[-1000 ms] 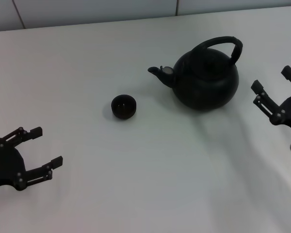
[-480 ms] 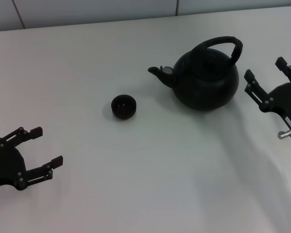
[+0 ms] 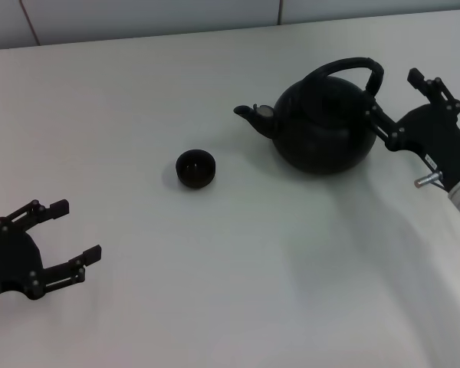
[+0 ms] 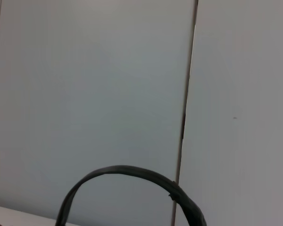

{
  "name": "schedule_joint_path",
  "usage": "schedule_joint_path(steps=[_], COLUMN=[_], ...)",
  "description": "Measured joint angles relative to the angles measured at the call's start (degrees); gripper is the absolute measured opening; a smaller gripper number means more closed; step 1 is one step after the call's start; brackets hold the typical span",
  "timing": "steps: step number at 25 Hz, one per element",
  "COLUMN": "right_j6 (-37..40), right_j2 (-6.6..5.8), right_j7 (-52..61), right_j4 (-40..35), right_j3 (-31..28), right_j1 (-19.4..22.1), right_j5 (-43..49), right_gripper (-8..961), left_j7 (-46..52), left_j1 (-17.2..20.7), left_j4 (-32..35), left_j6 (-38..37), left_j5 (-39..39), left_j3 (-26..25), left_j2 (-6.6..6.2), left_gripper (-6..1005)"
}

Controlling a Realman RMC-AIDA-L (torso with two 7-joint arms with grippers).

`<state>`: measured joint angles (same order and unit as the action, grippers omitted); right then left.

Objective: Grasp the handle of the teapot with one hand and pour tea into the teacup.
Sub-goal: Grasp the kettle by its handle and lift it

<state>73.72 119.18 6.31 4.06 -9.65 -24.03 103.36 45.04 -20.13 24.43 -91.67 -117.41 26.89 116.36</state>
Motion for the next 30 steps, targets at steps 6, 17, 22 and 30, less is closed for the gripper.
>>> schedule_joint_path(steps=[6, 17, 22, 30], right_j6=[-1.54, -3.59, -3.71, -3.83], right_j2=[-0.01, -0.06, -0.06, 0.09], right_j7=[0.01, 0.1, 0.11, 1.5], right_j4=[-0.32, -0.66, -0.62, -0.17], right_j3=[-0.89, -1.77, -1.78, -1.76], right_j1=[-1.48, -3.09, -3.13, -2.95], right_j5=[0.0, 0.0, 0.0, 0.01], right_gripper=[785, 764, 730, 676], left_j7=[0.03, 0.2, 0.21, 0.23], left_j1=[0.09, -0.1, -0.19, -0.26], left_j4=[0.0, -0.01, 0.0, 0.0], left_j6=[0.0, 0.0, 0.0, 0.0], left_j5=[0.08, 0.09, 0.09, 0.08], left_j3=[0.0, 0.0, 0.0, 0.0], left_j2=[0.09, 0.22, 0.26, 0.27], left_gripper=[870, 870, 870, 869])
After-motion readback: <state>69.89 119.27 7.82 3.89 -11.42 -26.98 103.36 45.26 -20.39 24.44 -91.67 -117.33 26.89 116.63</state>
